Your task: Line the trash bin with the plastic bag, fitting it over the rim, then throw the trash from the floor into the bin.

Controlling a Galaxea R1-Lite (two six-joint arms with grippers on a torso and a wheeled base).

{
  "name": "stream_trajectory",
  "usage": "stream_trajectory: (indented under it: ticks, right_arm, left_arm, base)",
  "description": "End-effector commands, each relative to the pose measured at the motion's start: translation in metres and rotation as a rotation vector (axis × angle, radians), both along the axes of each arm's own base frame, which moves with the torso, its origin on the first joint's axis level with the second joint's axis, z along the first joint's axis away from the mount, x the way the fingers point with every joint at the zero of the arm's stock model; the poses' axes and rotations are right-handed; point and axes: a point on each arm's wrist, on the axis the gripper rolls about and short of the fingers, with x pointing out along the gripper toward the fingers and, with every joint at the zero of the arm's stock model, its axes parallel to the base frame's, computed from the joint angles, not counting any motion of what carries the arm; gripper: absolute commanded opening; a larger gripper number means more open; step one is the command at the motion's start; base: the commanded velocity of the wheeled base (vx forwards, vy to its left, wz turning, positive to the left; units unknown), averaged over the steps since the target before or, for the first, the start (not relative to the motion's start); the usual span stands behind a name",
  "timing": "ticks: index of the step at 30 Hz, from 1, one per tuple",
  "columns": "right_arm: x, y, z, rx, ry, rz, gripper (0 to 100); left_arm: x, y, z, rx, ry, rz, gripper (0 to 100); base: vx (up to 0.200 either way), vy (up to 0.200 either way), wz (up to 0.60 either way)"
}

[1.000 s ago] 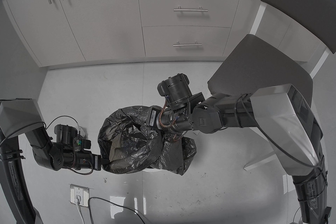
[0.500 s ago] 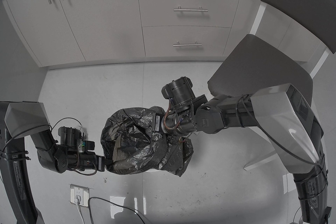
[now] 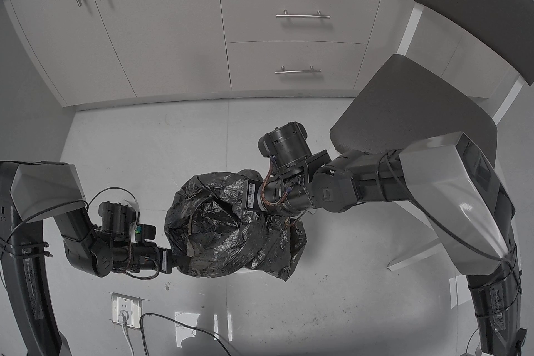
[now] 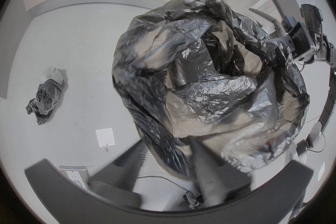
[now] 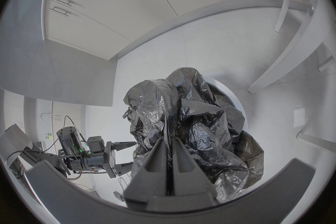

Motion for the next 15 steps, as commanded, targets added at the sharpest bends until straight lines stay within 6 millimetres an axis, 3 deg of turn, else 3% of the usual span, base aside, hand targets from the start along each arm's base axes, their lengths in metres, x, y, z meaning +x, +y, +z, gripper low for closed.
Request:
stream_trajectory:
  ticks: [1,5,6,7,9,10,11,15]
  right_arm:
    - [-0.001,0.0,0.004,0.006,-0.007,0.002,0]
    - [-0.002,0.0,0.007,0.009,-0.011,0.002,0]
    - [-0.002,0.0,0.009,0.012,-0.015,0.001,0]
    - [-0.002,0.0,0.01,0.013,-0.016,0.001,0]
    - [-0.004,0.001,0.01,0.012,-0.015,0.006,0]
    - [-0.004,0.001,0.01,0.012,-0.015,0.006,0]
    - [-0.006,0.003,0.012,0.01,-0.02,0.01,0]
    - [-0.009,0.004,0.013,0.007,-0.023,0.016,0]
  left_arm:
    - [0.0,-0.002,0.008,-0.005,-0.025,-0.006,100]
    - [-0.002,-0.002,0.033,-0.027,-0.083,0.007,100]
    - [-0.003,-0.004,0.054,-0.067,-0.119,0.034,100]
    - [-0.003,-0.004,0.059,-0.075,-0.126,0.04,100]
    - [-0.006,-0.011,0.1,-0.162,-0.203,0.074,100]
    - [-0.007,-0.011,0.103,-0.167,-0.207,0.075,100]
    - [-0.012,-0.017,0.129,-0.22,-0.259,0.08,100]
    - [-0.024,-0.034,0.171,-0.321,-0.321,0.054,100]
  base:
    - [0.0,0.0,0.0]
    - [0.0,0.0,0.0]
    - [0.0,0.0,0.0]
    - [0.0,0.0,0.0]
    - [0.0,0.0,0.0]
    - [0.0,0.0,0.0]
    - [0.0,0.0,0.0]
    - [0.0,0.0,0.0]
